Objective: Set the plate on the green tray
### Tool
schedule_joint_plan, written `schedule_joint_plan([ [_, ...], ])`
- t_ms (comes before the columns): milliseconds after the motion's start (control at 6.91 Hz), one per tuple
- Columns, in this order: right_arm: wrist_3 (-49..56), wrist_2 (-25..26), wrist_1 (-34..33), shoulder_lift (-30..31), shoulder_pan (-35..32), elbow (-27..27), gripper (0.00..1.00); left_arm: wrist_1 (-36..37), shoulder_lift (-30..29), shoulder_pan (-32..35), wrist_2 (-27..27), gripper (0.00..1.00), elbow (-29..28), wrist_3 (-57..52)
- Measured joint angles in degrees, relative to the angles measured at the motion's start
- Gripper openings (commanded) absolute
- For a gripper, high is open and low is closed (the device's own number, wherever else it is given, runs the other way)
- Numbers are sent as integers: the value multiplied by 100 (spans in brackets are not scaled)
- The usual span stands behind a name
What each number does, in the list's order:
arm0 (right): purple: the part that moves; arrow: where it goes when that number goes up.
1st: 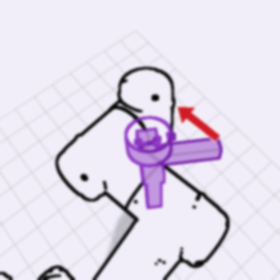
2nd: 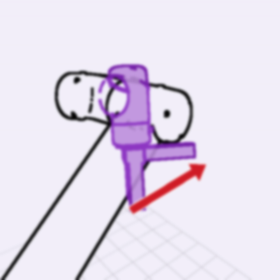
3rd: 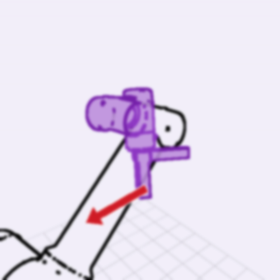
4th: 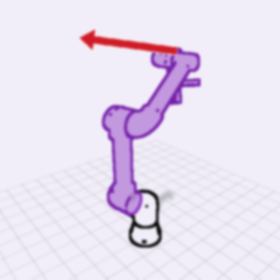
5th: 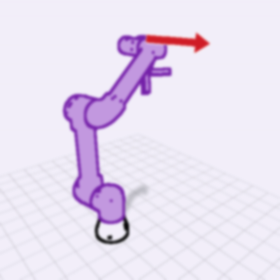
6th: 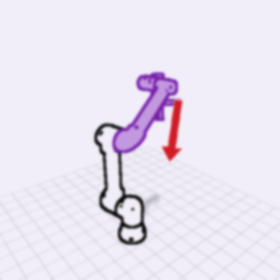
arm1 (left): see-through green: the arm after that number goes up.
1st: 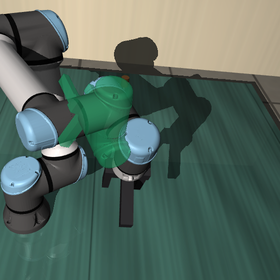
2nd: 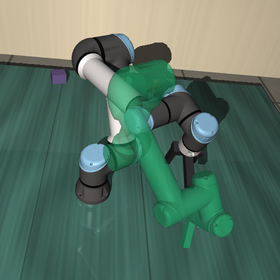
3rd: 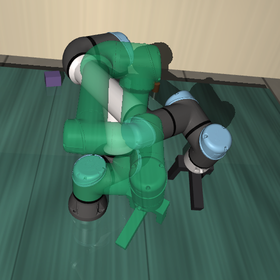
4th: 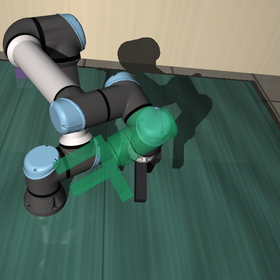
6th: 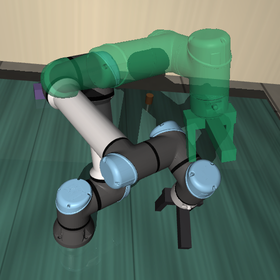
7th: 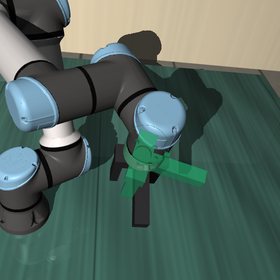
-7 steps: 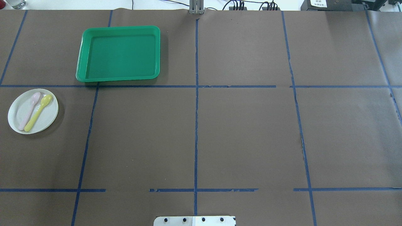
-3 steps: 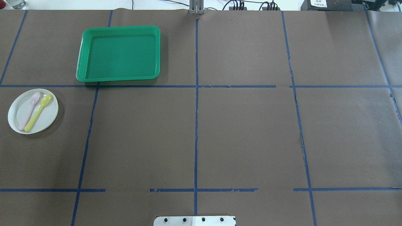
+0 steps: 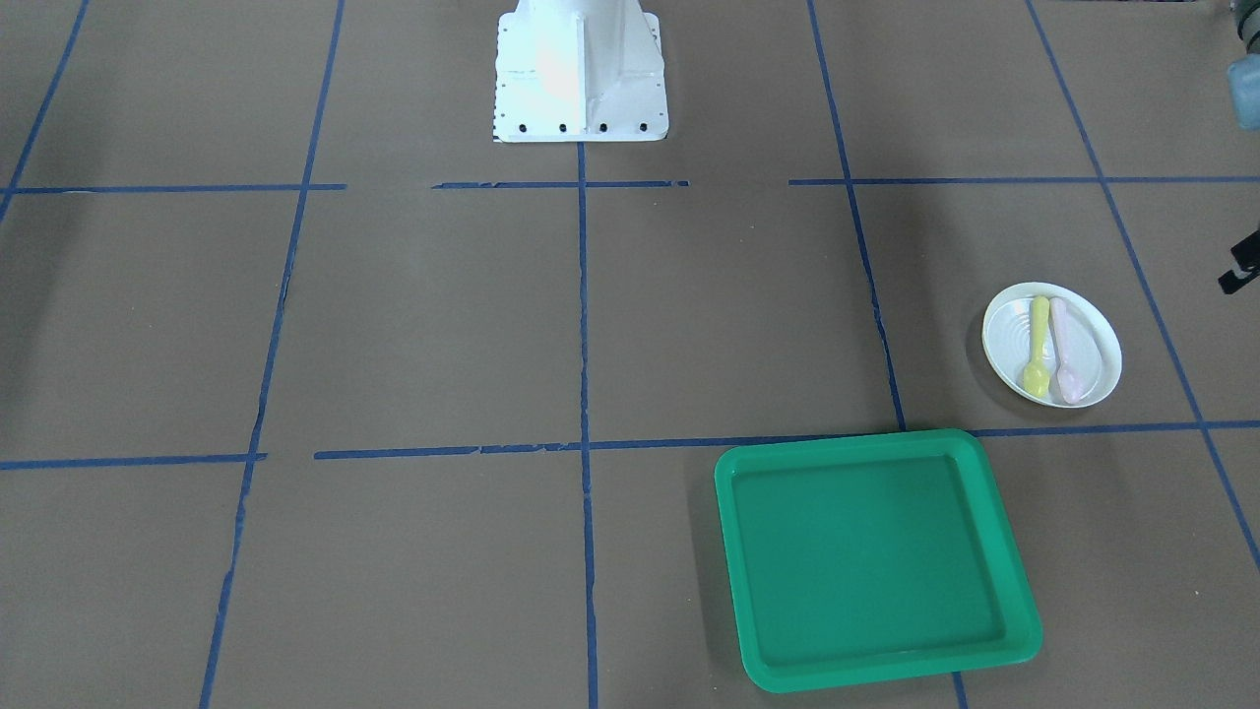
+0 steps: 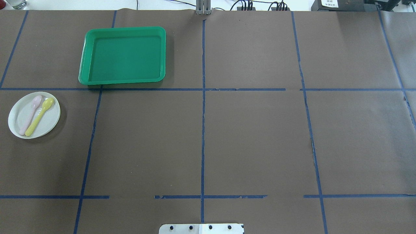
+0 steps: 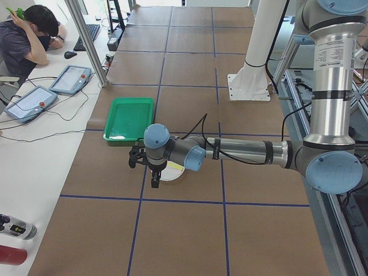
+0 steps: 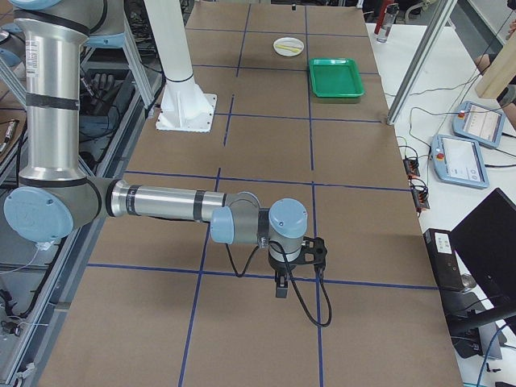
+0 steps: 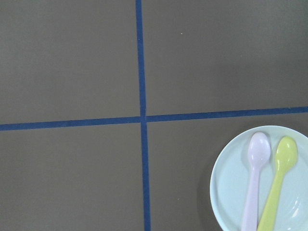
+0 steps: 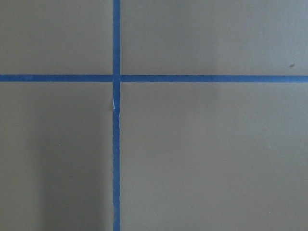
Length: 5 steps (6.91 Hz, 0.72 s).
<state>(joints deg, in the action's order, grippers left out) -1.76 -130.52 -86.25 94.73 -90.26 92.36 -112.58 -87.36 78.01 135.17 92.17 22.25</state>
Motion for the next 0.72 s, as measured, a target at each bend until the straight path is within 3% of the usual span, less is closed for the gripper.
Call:
schedule_joint_plan([
  [434,0,0,-4,0,0,-6,100,-1711,-93,-819,-46,100,-1093,1058],
  [724,4,0,-6,2,0,0,100,-1963,-293,-1131,-327,98,-1460,1274],
])
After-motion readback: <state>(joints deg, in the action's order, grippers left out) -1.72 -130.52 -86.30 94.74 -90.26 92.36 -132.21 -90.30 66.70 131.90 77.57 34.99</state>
